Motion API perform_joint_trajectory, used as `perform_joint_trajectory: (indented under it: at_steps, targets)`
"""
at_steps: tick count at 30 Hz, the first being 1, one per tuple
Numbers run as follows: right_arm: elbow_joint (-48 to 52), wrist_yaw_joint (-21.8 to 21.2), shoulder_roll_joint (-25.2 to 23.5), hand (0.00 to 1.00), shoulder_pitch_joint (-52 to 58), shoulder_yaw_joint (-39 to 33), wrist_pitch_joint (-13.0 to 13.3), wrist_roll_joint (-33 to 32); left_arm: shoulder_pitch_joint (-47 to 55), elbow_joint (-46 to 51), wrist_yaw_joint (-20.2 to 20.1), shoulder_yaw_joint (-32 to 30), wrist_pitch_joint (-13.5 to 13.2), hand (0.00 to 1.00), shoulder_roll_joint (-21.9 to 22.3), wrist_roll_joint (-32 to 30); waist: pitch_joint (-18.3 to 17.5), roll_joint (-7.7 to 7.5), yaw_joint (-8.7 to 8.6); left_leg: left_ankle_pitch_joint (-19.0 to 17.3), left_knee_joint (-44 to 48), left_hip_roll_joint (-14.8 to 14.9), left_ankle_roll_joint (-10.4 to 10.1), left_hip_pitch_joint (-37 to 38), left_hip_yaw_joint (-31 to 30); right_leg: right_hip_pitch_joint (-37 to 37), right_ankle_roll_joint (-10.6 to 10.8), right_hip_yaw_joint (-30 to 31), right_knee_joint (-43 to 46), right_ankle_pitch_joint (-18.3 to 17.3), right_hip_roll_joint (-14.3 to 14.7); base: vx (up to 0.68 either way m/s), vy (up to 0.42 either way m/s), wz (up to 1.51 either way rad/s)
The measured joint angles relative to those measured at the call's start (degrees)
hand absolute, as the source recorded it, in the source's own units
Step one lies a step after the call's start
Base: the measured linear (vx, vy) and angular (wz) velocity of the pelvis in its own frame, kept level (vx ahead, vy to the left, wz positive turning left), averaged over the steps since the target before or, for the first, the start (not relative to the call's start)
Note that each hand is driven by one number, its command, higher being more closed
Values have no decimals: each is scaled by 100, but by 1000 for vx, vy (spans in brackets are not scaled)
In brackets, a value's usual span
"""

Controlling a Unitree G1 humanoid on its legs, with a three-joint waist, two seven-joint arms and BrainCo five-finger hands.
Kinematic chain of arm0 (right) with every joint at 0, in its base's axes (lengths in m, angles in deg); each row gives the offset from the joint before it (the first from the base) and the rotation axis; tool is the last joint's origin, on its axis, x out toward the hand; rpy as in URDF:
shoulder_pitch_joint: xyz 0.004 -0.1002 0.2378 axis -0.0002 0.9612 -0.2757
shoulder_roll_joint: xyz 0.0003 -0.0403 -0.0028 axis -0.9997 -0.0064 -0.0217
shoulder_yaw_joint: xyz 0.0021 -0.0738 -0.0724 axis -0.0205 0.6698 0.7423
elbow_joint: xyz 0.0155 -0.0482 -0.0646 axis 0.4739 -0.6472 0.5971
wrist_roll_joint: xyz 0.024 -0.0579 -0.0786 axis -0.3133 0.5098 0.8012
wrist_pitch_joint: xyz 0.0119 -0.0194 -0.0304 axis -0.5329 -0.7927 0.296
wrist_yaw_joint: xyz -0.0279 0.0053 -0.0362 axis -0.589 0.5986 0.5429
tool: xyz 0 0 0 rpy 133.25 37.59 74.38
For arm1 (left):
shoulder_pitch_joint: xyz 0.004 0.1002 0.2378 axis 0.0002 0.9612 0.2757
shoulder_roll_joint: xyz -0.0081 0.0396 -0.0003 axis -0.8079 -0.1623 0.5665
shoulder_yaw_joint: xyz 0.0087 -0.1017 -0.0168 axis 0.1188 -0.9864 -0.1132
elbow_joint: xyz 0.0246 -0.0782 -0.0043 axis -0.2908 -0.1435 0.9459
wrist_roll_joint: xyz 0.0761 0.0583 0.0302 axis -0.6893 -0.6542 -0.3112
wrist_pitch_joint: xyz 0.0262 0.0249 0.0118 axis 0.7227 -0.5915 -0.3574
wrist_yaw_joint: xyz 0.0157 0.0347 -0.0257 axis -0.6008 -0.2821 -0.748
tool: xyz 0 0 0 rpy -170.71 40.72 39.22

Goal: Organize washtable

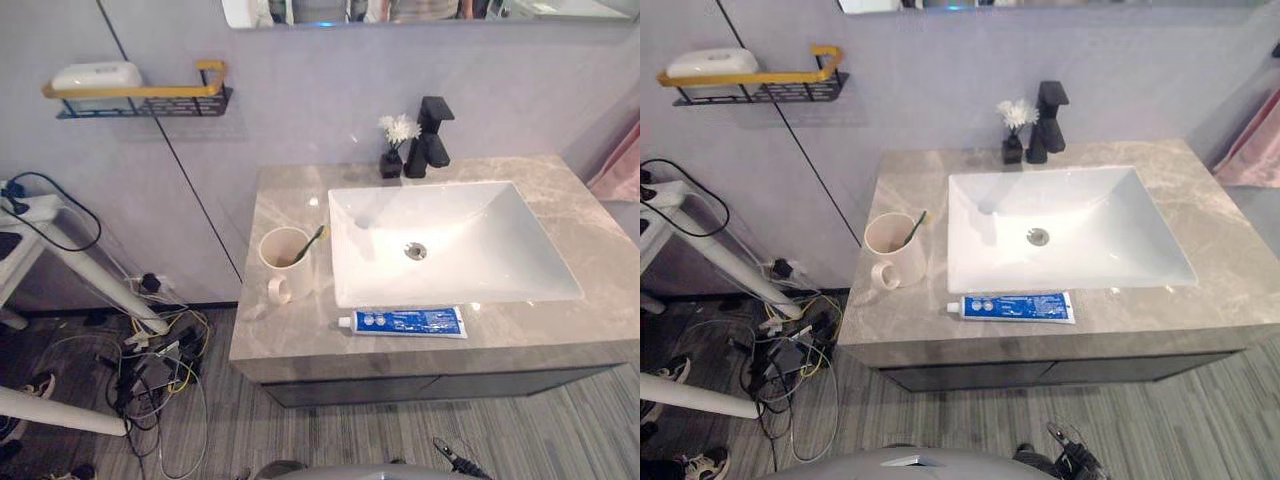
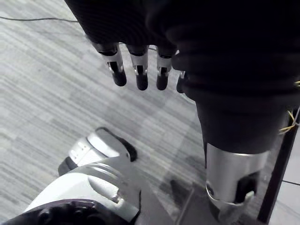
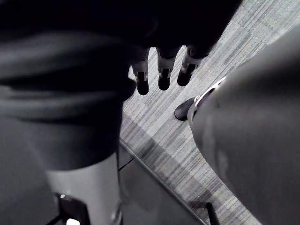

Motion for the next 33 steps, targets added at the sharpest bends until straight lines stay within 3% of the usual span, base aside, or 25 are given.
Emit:
perform_joint_trajectory:
  at_steps: [5,10,15,18,21,22,25,27,29,33]
  targets:
    - [-1,72,4,0,-16,-5,14,-2,-18,-1,6,34,-3,0,-47,35,-23,-46,-23,105,-74,96,-158,-181,-141,111,-117,-134,-553,323,175,-66,-74,8]
    - [-5,108,-7,0,185,-201,10,-26,-36,2,12,9,-30,0,-54,337,-51,-31,-61,220,-181,48,-162,-183,-437,245,-122,-429,-598,334,164,-2,-24,29]
    - [-4,111,-23,0,147,-307,13,-66,-21,5,64,-559,-65,0,76,1553,-60,-23,-60,303,-287,-40,-137,-161,-512,272,-118,-510,-601,336,84,17,14,13]
    - [14,124,-73,0,121,-293,25,-69,-21,297,337,-1054,-93,0,144,2062,-87,-1,-64,314,-335,-56,-120,-95,-491,321,-116,-499,-623,337,68,0,0,0]
    - [93,228,-133,0,181,-216,48,-69,54,1599,822,-1381,-205,0,245,2528,-130,64,-23,316,-353,-46,-121,-95,-486,355,-93,-501,-692,357,79,0,0,0]
    - [264,280,-156,0,260,-143,53,-69,106,2388,1111,-1384,-408,0,306,2719,-149,96,0,317,-360,-28,-123,-98,-483,356,-94,-505,-692,357,84,0,0,0]
    - [615,332,-184,0,498,166,152,-69,212,4593,1603,-1371,-781,0,560,2748,-220,160,54,320,-339,-11,-133,-125,-451,347,-97,-540,-602,288,47,1,7,4]
    - [769,348,-225,0,597,279,173,-68,188,5708,1852,-1334,-845,0,564,2662,-232,237,94,319,-302,-2,-134,-96,-448,338,-92,-559,-464,208,26,3,3,2]
    - [932,367,-251,0,638,312,173,-69,178,7207,2147,-1329,-895,0,564,2121,-237,280,93,316,-228,-7,-137,-87,-450,332,-88,-647,-285,98,-22,-6,-2,9]
    - [986,361,-227,0,699,500,193,-72,187,8820,2369,-1312,-919,0,557,1043,-237,280,105,293,-178,-4,-138,-80,-505,312,-90,-712,-79,-37,-53,-20,1,11]
